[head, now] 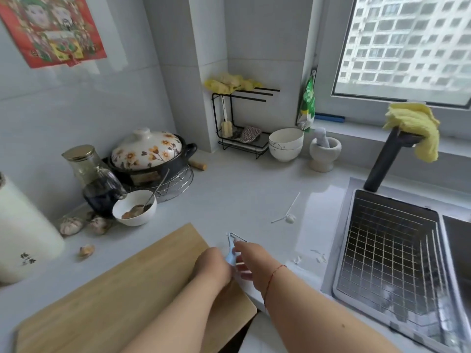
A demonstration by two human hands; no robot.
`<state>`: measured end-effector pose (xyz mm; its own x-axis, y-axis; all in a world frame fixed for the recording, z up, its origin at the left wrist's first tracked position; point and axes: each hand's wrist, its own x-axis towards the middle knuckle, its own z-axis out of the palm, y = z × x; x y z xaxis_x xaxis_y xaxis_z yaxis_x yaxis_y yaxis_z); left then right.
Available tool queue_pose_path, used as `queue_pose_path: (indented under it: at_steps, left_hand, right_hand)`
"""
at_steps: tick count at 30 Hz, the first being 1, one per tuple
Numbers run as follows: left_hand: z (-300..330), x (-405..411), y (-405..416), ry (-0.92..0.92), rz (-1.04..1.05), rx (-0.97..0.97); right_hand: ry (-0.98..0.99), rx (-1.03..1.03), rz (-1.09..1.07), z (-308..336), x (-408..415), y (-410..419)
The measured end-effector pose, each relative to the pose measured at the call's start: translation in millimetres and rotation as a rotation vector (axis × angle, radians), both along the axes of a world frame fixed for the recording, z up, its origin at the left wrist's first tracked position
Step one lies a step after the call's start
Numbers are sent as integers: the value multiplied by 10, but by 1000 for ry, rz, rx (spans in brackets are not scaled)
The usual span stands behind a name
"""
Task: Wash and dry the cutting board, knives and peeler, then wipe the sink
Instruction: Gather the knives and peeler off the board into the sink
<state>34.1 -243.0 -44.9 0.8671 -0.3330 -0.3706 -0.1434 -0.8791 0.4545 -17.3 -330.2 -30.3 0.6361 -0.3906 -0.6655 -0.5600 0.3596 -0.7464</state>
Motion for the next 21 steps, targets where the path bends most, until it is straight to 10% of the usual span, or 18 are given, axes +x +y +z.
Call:
queue_pose_path:
  at_steps: [10,21]
  left_hand:
    - [332,-291,-508,350,-79,-455]
    - [485,-1592,-2030,489,-287,-533]
  right_hand:
    - [-129,8,-340,91,-334,-600]
    - [-190,-195,-700,275,-2006,-1928]
